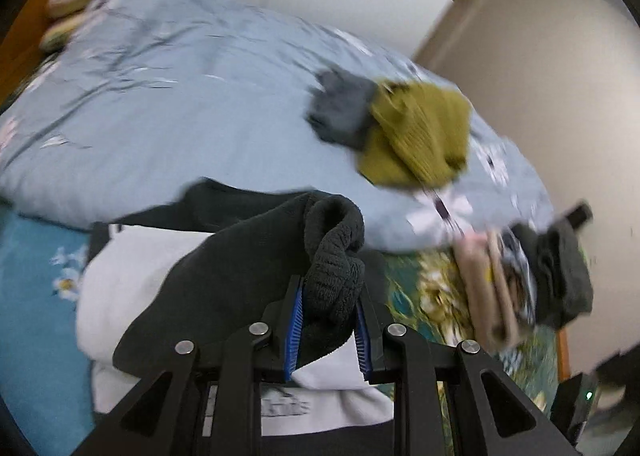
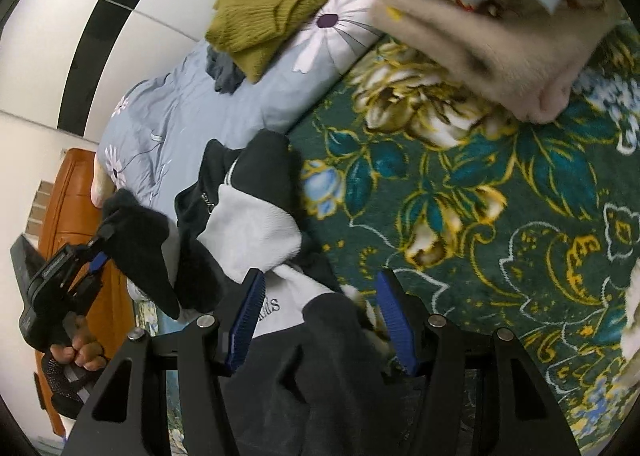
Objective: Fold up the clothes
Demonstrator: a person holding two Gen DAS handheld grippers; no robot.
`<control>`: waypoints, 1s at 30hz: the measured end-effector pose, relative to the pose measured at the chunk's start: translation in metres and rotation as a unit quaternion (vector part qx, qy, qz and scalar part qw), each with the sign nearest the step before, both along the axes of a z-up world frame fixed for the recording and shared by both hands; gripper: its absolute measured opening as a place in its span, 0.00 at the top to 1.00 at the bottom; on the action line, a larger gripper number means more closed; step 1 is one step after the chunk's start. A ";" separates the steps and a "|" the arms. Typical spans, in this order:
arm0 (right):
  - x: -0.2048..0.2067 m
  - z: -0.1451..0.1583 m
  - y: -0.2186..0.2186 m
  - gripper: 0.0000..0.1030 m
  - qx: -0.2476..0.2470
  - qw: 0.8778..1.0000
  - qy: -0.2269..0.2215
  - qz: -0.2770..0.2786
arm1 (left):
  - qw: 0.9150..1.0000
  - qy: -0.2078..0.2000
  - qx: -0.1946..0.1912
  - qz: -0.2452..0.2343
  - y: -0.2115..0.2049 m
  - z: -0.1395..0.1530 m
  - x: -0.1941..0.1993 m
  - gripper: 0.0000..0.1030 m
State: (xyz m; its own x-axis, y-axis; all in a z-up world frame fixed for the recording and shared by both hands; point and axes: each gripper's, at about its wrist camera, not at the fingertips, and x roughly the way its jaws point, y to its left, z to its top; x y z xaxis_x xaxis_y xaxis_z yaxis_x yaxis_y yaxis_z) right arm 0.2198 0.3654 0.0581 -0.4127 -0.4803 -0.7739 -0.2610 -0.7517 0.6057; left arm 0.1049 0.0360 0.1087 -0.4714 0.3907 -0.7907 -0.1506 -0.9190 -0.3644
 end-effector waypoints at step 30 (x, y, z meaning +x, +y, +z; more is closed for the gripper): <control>0.000 -0.031 0.014 0.42 0.001 0.999 -0.044 -0.007 | 0.990 -0.131 0.032 -0.031 -0.006 -0.084 0.006 0.39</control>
